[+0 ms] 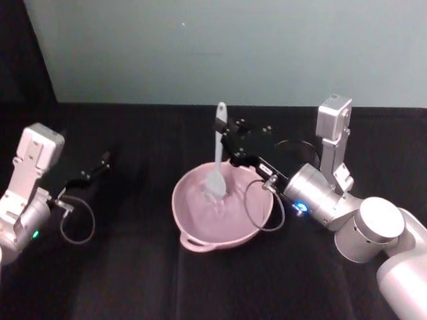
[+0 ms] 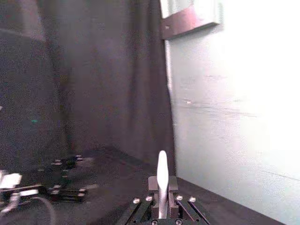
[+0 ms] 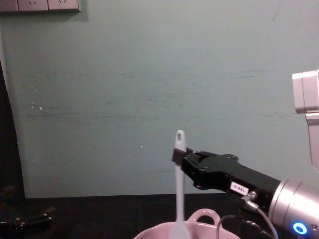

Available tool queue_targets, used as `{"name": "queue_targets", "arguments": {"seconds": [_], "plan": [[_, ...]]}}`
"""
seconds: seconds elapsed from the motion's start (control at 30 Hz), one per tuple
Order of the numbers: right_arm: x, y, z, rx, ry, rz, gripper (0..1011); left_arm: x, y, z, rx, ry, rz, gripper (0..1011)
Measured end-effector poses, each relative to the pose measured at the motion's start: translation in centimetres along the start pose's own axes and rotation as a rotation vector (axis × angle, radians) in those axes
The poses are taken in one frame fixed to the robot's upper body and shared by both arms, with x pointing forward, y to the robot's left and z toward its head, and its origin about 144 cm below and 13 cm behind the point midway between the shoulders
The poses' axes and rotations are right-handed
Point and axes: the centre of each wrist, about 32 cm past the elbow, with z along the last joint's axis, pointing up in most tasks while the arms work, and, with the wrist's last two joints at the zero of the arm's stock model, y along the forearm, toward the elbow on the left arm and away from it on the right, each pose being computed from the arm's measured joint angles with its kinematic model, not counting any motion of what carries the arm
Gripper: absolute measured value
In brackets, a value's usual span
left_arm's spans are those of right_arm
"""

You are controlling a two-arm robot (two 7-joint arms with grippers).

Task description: Use the one hand to pick up the spoon and stir the clear water in the bowl.

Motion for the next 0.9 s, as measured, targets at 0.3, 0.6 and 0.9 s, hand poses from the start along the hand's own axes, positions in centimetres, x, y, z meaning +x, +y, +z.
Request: {"name": "queue_targets", "arguments": {"seconds": [0.3, 0.6, 0.9], "plan": [[1.4, -2.1, 0.7, -0.012, -0.036, -0.058, 119, 0.0, 0.0, 0.0, 0.000, 0.000, 0.000, 1011], [0.0, -4.8, 2.1, -0.005, -0.010, 0.027, 119, 0.0, 0.0, 0.0, 0.000, 0.000, 0.000, 1011], [-1.7, -3.9, 1.8, -0.013, 0.038, 0.106, 119, 0.0, 0.0, 0.0, 0.000, 0.000, 0.000, 1011]]}}
